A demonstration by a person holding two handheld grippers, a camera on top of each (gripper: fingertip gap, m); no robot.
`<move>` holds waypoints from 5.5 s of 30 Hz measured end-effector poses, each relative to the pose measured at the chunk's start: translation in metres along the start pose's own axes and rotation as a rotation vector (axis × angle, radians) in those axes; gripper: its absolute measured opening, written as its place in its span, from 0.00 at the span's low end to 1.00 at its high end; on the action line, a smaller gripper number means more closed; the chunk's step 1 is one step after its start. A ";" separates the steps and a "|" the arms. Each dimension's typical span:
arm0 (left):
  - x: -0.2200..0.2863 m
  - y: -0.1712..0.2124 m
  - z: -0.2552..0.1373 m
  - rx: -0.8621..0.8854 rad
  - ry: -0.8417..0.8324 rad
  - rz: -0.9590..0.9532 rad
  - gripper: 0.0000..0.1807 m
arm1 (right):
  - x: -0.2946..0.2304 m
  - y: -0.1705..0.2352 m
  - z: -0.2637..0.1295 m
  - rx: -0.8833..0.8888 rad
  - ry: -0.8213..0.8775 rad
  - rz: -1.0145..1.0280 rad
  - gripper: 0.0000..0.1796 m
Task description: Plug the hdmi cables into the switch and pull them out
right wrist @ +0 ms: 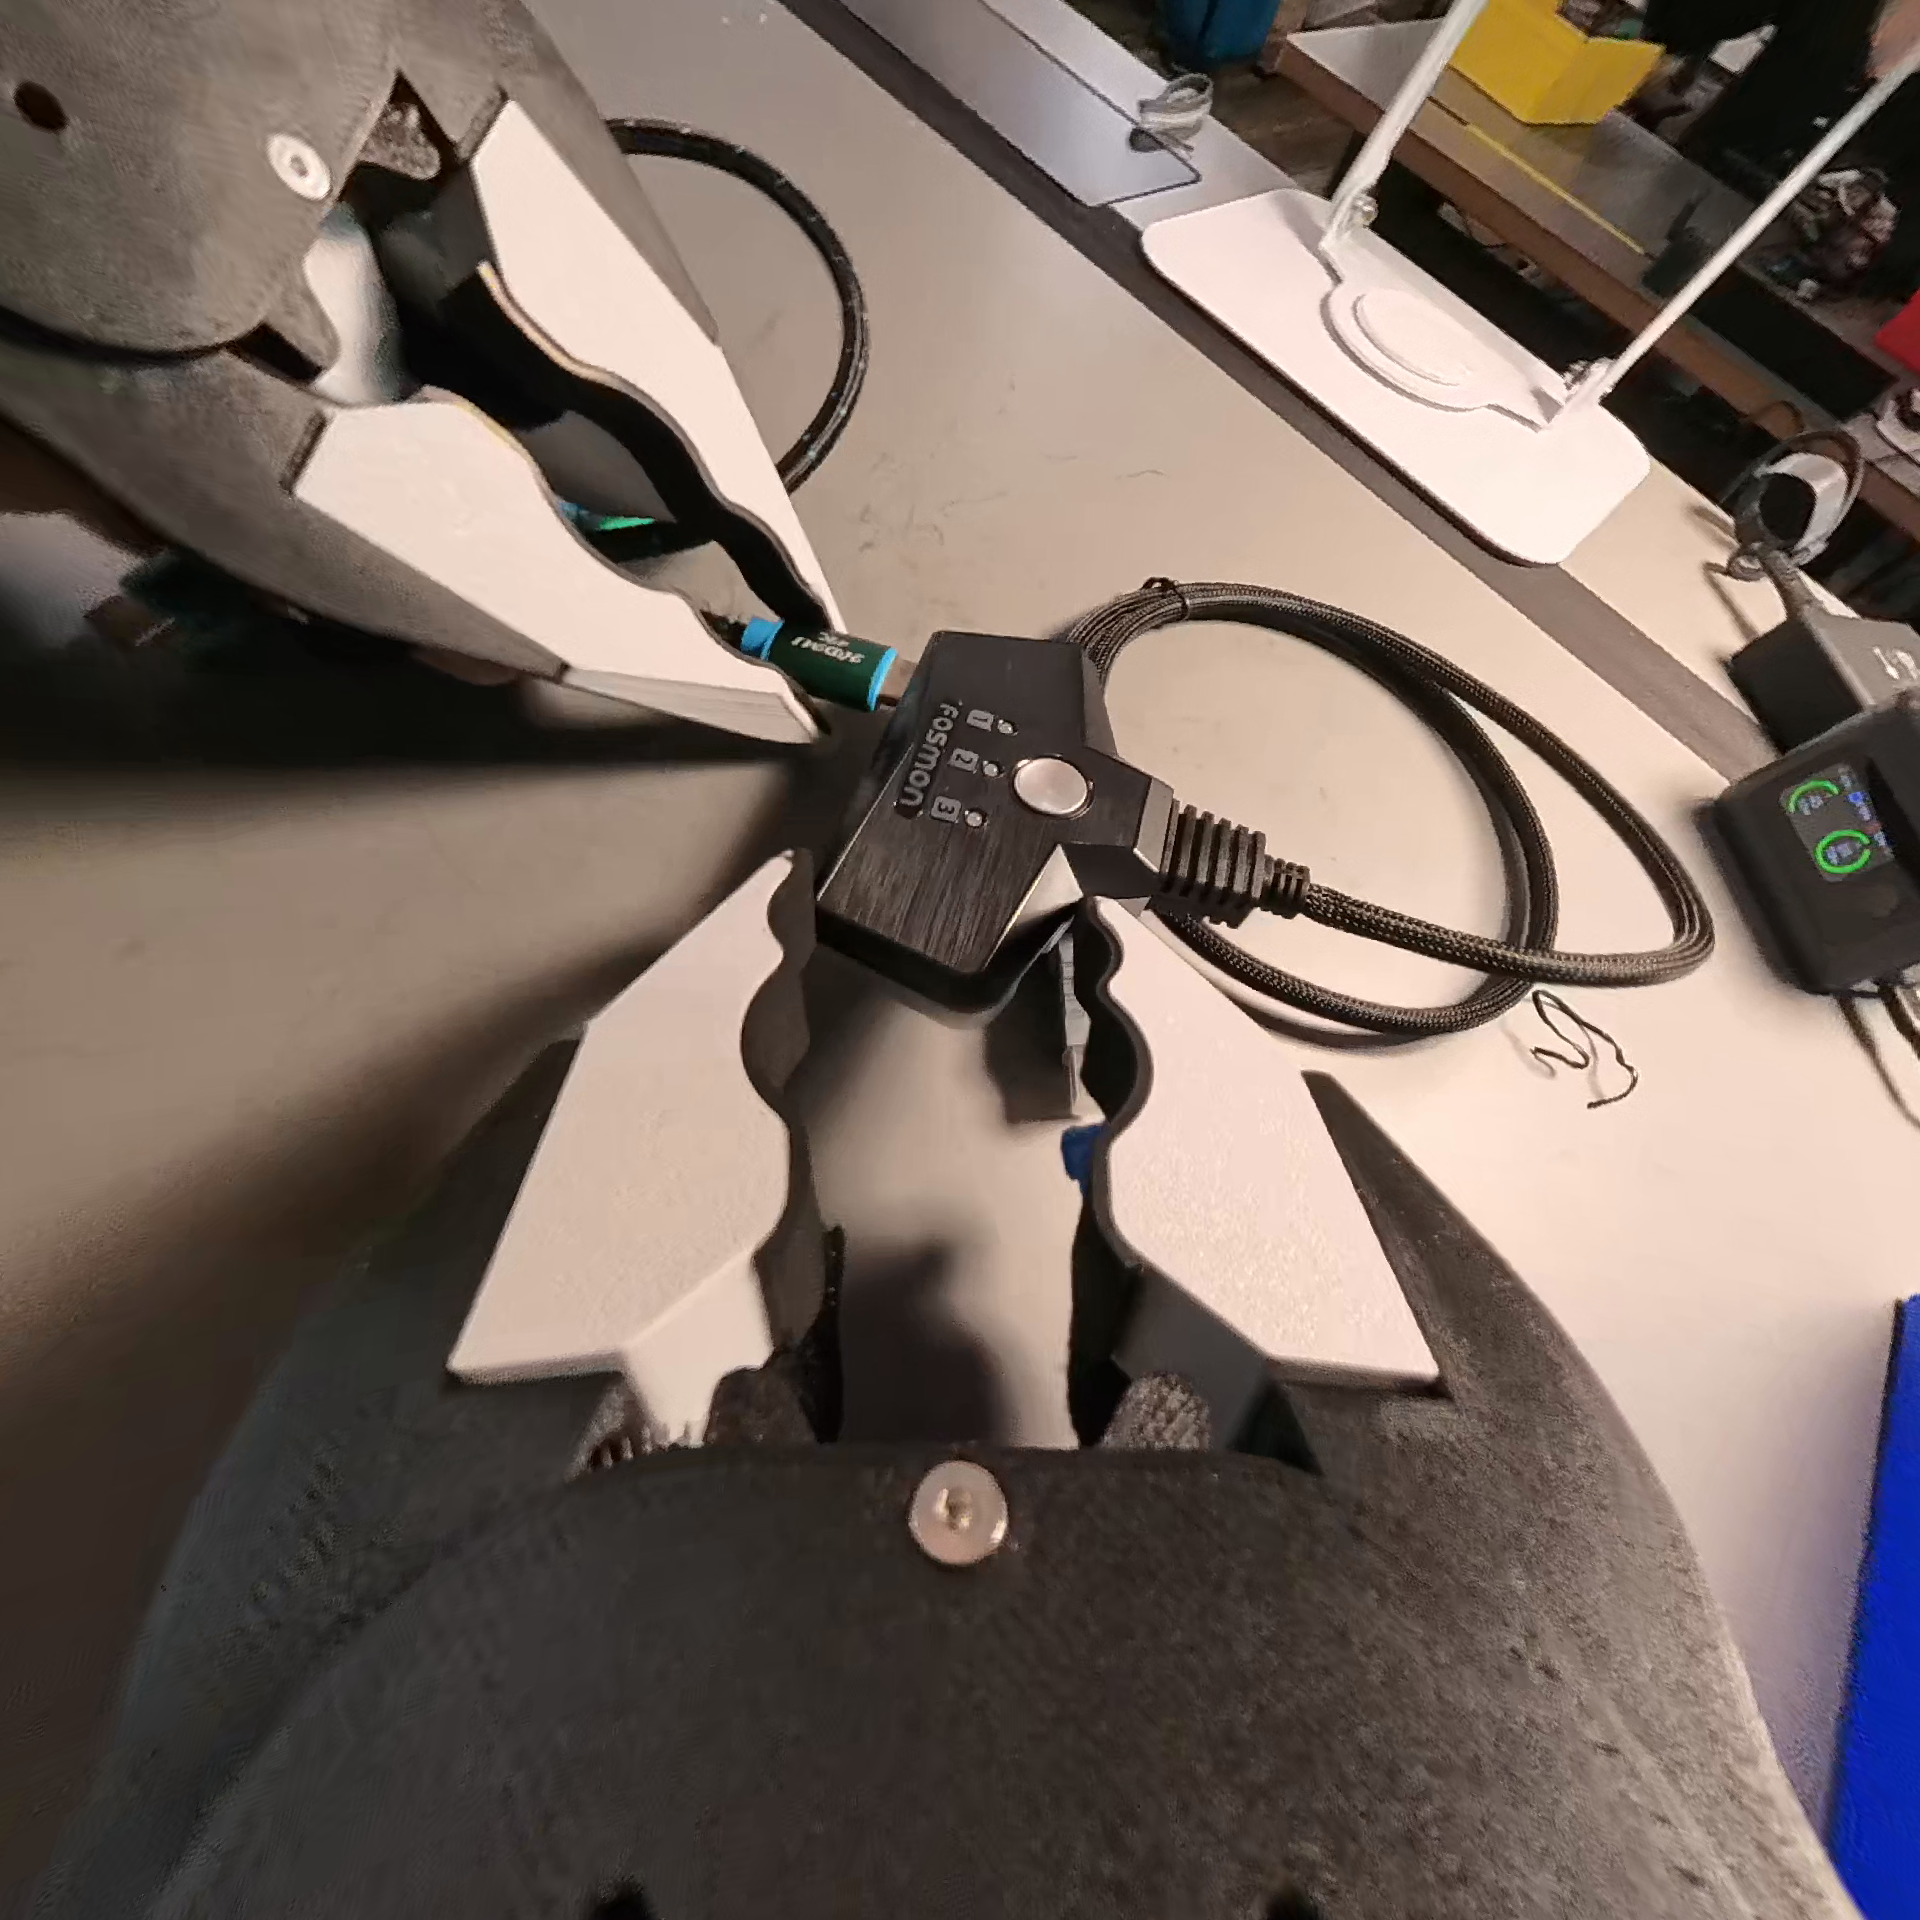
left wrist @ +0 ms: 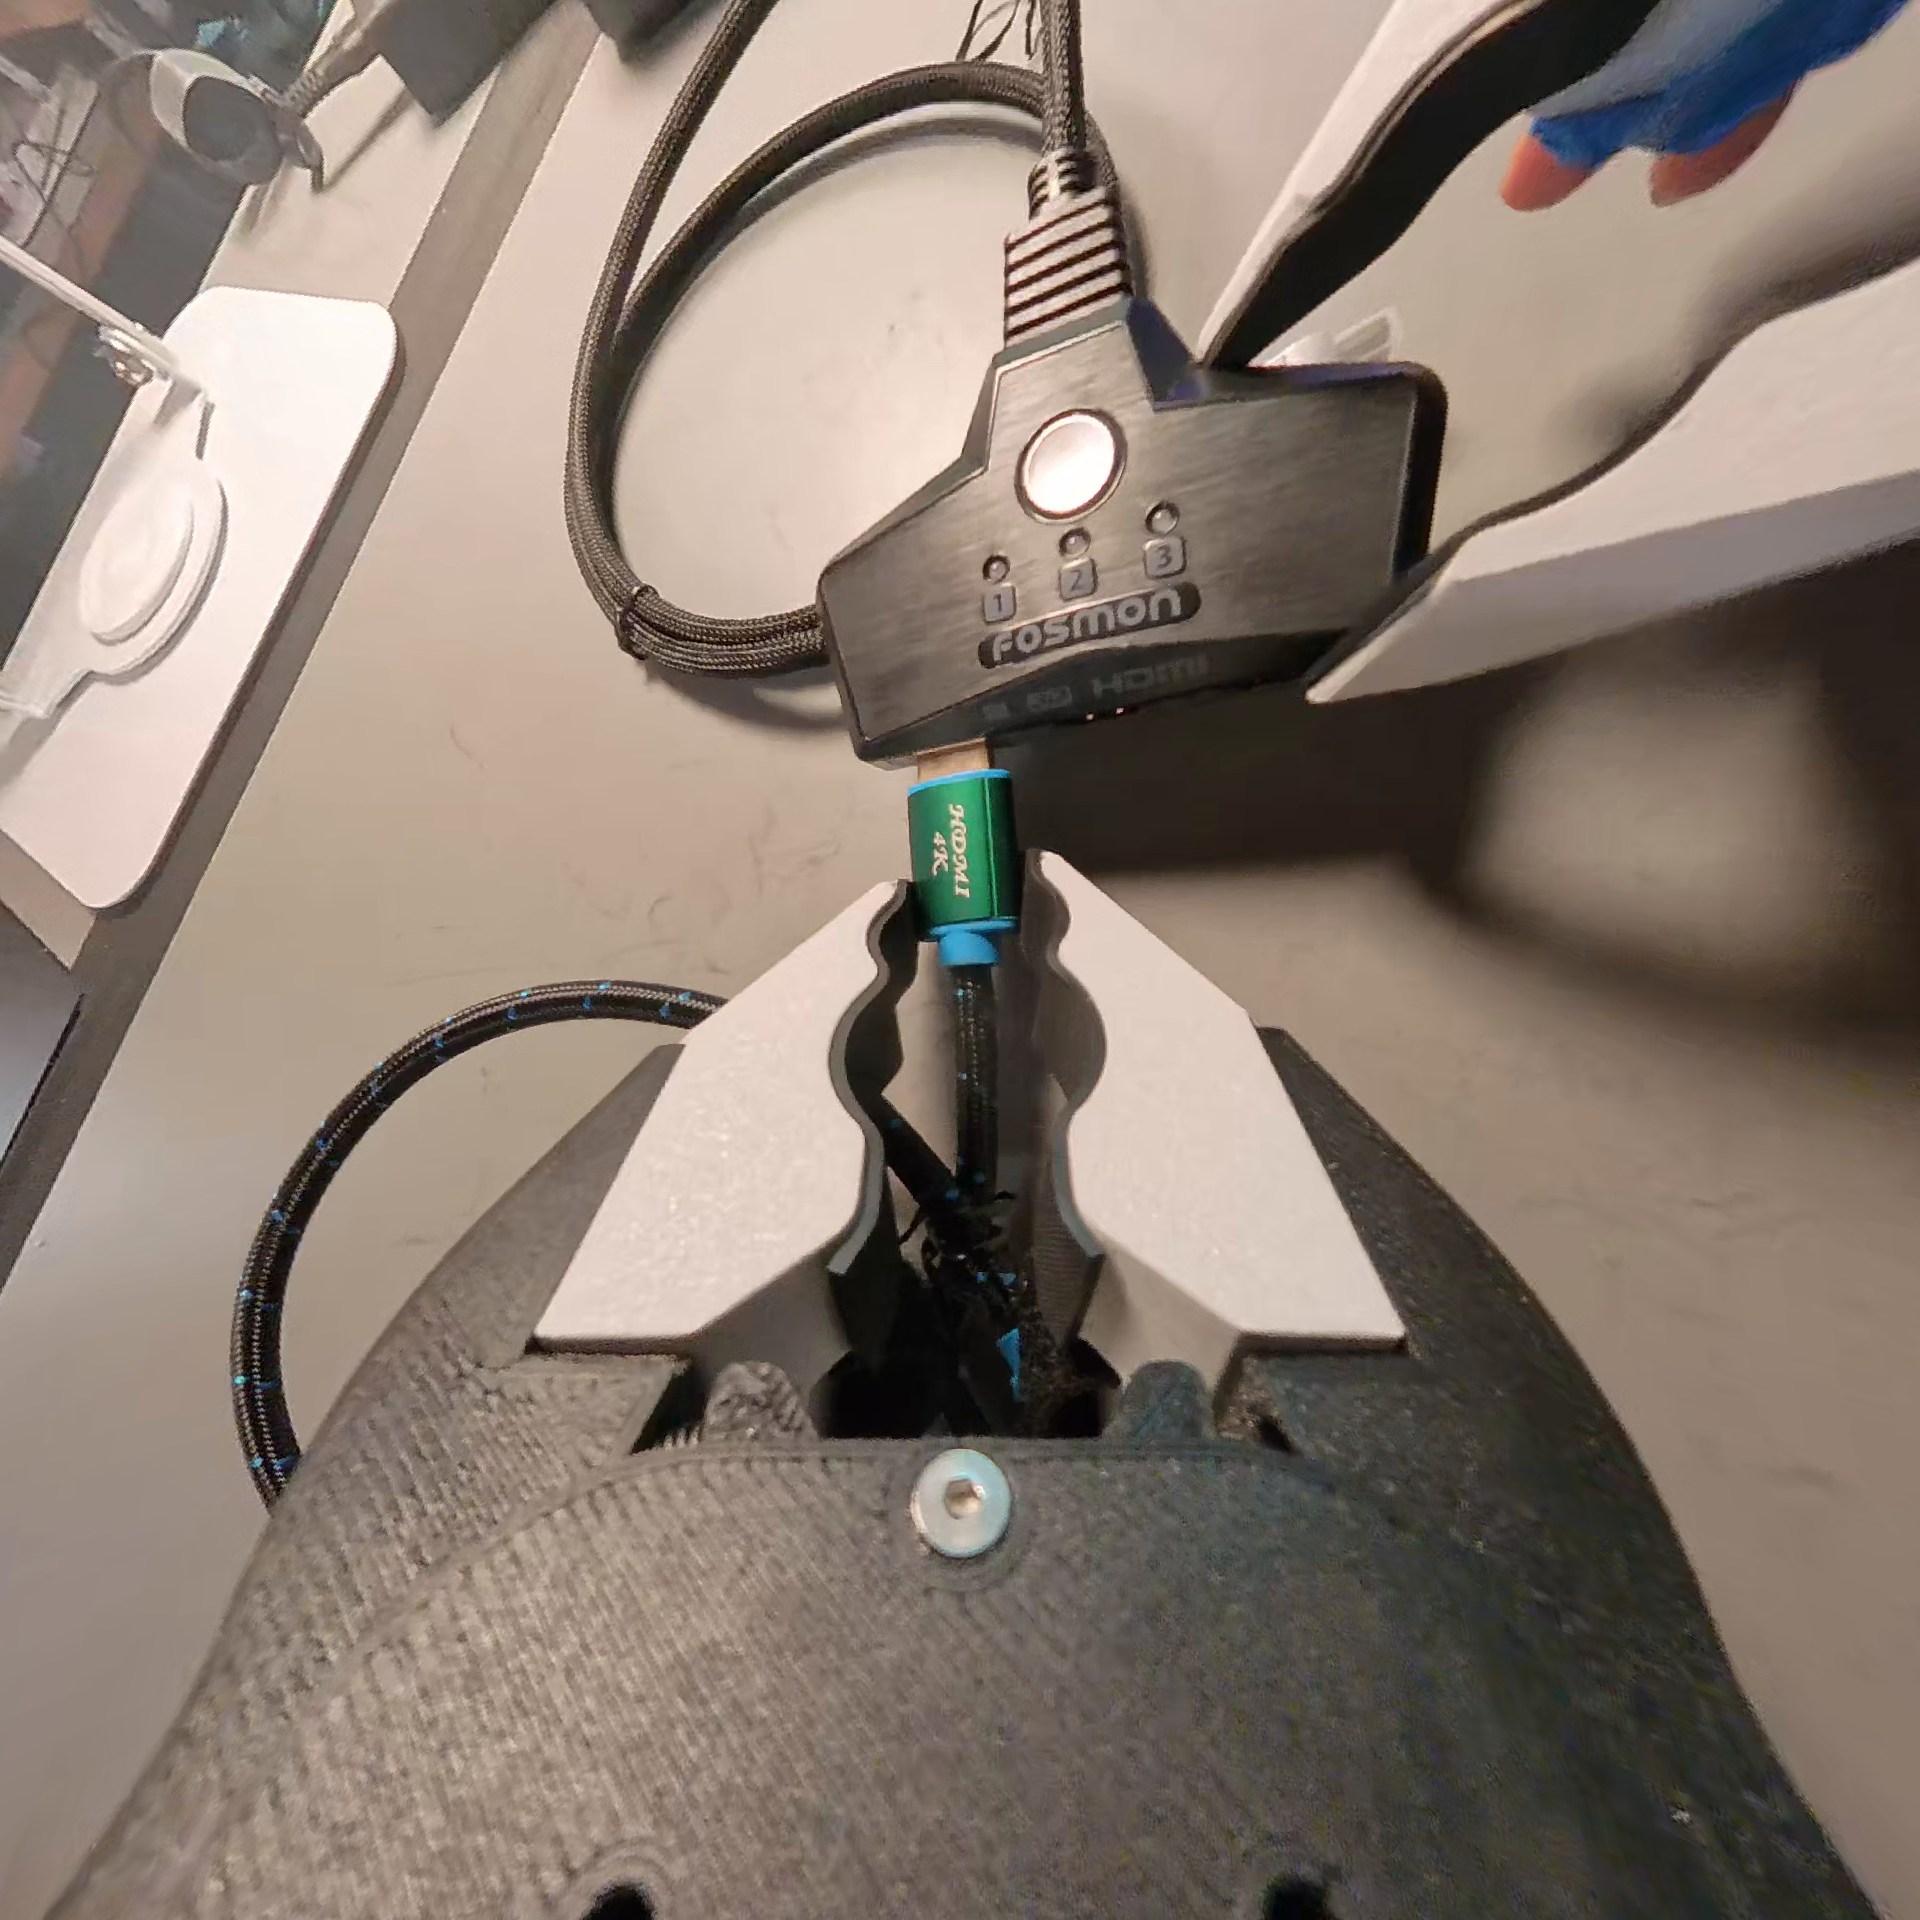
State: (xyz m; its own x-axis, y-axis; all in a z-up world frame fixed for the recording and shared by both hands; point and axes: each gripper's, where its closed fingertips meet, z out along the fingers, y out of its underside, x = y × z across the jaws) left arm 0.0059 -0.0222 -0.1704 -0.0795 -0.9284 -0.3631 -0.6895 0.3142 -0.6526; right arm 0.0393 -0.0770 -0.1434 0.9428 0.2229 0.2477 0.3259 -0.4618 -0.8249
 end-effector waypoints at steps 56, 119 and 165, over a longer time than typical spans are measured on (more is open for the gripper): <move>0.050 0.005 -0.051 0.208 0.226 0.409 0.10 | -0.075 0.019 -0.029 -0.025 -0.462 -0.483 0.45; -0.125 0.145 -0.114 -0.112 -0.010 -0.155 0.17 | -0.025 -0.003 -0.013 0.092 -0.164 -0.383 0.31; 0.015 0.036 -0.101 0.132 0.597 -0.223 0.03 | -0.119 0.009 -0.041 0.147 -0.584 -0.531 0.31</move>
State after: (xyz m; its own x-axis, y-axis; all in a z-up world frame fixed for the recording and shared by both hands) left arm -0.0924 -0.0452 -0.1322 -0.3574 -0.9128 0.1976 -0.6443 0.0878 -0.7597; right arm -0.0668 -0.1428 -0.1590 0.4627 0.8130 0.3536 0.6700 -0.0594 -0.7400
